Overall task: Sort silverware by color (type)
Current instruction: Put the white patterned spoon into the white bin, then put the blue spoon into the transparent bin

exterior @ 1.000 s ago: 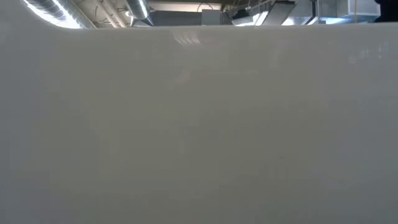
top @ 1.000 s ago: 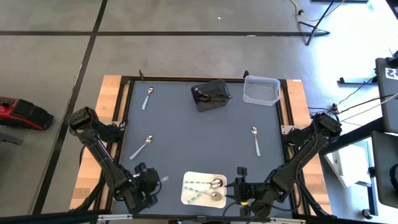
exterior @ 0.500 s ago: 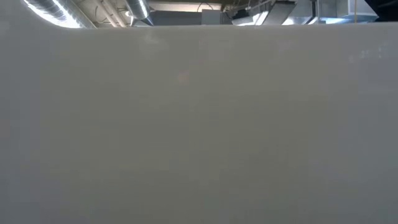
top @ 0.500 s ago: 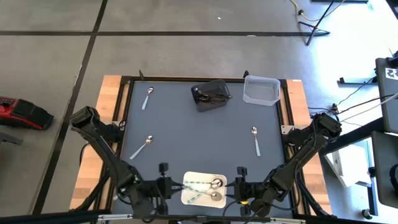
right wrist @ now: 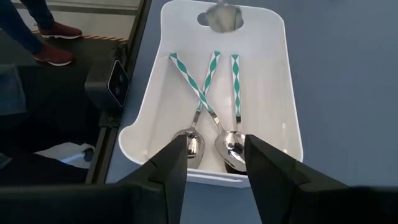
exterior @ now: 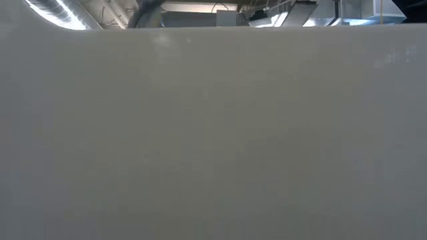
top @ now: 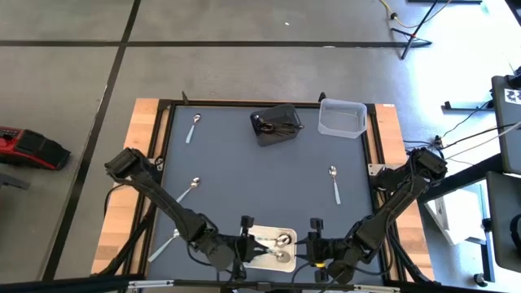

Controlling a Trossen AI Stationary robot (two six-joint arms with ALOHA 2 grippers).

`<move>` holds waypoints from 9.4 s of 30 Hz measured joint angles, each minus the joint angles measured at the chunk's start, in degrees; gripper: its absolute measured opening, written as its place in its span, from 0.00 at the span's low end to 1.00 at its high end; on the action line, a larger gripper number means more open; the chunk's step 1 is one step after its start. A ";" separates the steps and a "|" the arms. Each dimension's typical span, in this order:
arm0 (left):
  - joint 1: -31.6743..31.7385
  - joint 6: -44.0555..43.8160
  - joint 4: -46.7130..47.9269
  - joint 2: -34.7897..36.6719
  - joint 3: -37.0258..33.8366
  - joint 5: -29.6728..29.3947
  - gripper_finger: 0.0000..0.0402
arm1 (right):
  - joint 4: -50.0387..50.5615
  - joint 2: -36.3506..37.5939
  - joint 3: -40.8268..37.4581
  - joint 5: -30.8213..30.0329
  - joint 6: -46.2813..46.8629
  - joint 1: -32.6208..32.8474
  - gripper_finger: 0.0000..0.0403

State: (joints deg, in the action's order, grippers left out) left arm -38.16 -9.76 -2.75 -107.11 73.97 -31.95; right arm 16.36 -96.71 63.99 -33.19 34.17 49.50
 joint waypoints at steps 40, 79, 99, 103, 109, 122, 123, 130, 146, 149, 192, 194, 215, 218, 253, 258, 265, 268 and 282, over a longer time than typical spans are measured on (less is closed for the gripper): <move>-2.40 -36.01 49.81 15.25 0.02 0.50 0.31 | 0.00 0.02 0.07 -0.73 -1.26 0.00 0.37; 18.03 -57.48 54.26 28.58 -40.91 31.48 0.31 | 0.51 0.02 0.07 -0.26 -3.17 0.00 0.37; 16.29 -51.03 51.98 28.06 -37.17 22.85 0.06 | 0.20 0.36 0.07 4.87 -3.01 -1.53 0.37; 13.20 -49.85 53.22 28.11 -32.96 16.65 0.09 | 0.76 2.80 0.07 3.15 -6.34 -2.23 0.37; 7.73 -44.87 48.22 28.18 -26.30 -1.13 0.08 | 3.35 8.94 0.09 -5.09 -11.34 -2.40 0.37; 6.23 2.70 -2.75 24.17 -27.10 -20.96 0.09 | 10.58 8.92 0.07 -11.69 -17.57 -16.19 0.64; 6.63 5.84 -5.25 23.33 -27.10 -20.66 0.09 | 9.27 8.66 0.07 -12.24 -18.64 -17.64 0.66; 10.67 11.44 -10.13 21.15 -27.15 -19.53 0.10 | -10.05 5.04 0.07 -11.05 -31.93 -21.90 0.66; 15.29 16.59 -8.85 21.12 -27.19 -15.70 0.10 | -29.68 -0.11 0.07 -14.51 -40.02 -28.08 0.59; 15.70 18.91 -8.91 21.14 -27.19 -15.85 0.10 | -29.39 -0.11 0.07 -13.37 -40.04 -29.11 0.57; 16.15 5.26 17.08 26.93 -27.17 -18.75 0.33 | 25.78 22.43 0.15 -20.56 -31.40 -51.73 0.01; 16.67 5.22 17.10 26.93 -27.17 -17.66 0.33 | 29.97 22.45 0.13 -18.05 -28.27 -56.10 0.01; 17.69 8.74 16.80 26.91 -27.17 -16.56 0.33 | 40.93 15.03 0.07 -2.53 -24.70 -91.90 0.01; 17.69 8.72 16.80 26.89 -27.17 -16.56 0.33 | 40.87 12.70 0.07 -1.71 -25.24 -92.50 0.01; 17.19 7.34 17.11 26.86 -27.15 -12.70 0.33 | 48.06 12.37 1.38 11.57 -16.37 -70.52 0.43; 17.19 7.34 17.12 26.86 -27.15 -12.23 0.33 | 45.77 12.76 0.34 18.30 -14.56 -62.25 0.43; 17.15 7.34 17.10 26.86 -27.15 -11.86 0.33 | 45.42 12.76 -5.28 19.32 -9.75 -54.58 0.43; 17.15 7.34 17.10 26.86 -27.15 -11.85 0.33 | 43.55 12.76 -8.69 21.42 -6.78 -53.11 0.43; 17.15 7.34 17.08 26.86 -27.15 -11.86 0.33 | 35.36 12.74 -22.53 34.00 8.11 -48.26 0.43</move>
State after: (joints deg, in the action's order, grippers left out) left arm -21.02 -2.42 14.33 -80.25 46.83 -43.81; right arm 51.71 -83.96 41.45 0.81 42.28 1.24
